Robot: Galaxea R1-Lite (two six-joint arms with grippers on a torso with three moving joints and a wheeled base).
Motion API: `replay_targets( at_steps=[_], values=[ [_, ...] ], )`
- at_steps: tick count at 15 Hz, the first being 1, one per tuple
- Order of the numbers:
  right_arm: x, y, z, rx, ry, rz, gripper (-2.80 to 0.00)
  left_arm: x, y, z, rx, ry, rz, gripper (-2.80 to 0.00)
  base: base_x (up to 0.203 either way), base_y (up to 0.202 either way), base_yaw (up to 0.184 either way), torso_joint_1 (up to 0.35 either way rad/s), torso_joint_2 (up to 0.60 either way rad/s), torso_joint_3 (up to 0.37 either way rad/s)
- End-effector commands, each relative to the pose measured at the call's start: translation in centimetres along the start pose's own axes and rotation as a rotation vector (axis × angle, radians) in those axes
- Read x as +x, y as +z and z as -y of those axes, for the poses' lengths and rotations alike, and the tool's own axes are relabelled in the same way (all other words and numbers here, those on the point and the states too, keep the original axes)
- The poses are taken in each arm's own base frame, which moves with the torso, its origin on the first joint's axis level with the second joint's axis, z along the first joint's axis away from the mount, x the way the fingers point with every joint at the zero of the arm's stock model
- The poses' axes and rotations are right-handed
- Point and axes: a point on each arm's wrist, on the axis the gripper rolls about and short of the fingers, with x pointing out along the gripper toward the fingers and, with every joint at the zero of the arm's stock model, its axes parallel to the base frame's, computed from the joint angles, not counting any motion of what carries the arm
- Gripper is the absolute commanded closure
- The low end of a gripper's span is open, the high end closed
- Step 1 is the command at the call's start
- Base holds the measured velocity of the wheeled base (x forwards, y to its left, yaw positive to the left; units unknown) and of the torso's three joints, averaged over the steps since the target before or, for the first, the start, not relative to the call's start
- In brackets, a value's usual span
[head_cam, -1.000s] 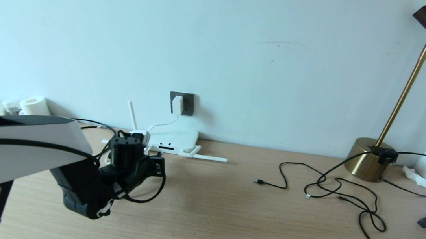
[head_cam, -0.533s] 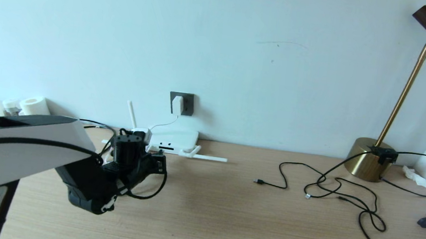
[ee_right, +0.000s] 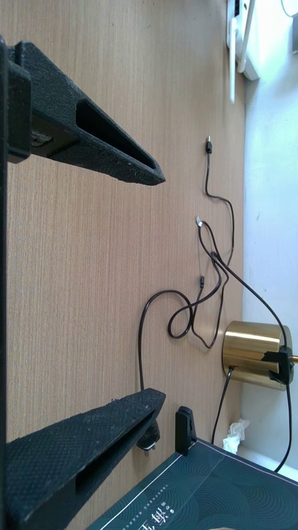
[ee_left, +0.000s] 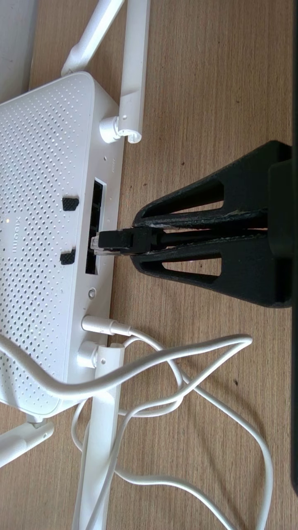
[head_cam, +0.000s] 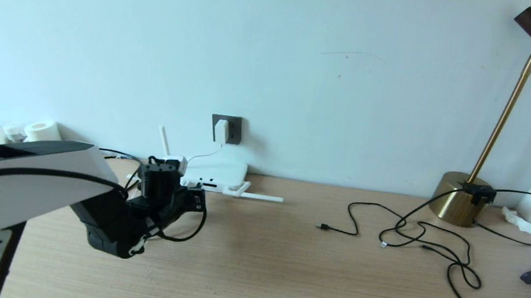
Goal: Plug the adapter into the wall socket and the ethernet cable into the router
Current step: Align cable and router interface
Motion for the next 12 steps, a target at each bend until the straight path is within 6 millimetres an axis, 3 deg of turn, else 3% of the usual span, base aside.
replay_targets(
  at_steps=[1, 12],
  values=[
    [0.07, -0.29, 0.01, 0.000, 0.000, -0.010, -2.80, 0.09, -0.03, -0.08, -0.002, 0.002, 0.004, 0.00, 0.000, 0.000, 0.000, 0.000, 0.00, 0.000],
    [0.07, -0.29, 0.01, 0.000, -0.001, -0.010, -2.80, 0.85, -0.32, -0.39, -0.002, 0.012, -0.003, 0.00, 0.000, 0.000, 0.000, 0.000, 0.00, 0.000]
  ],
)
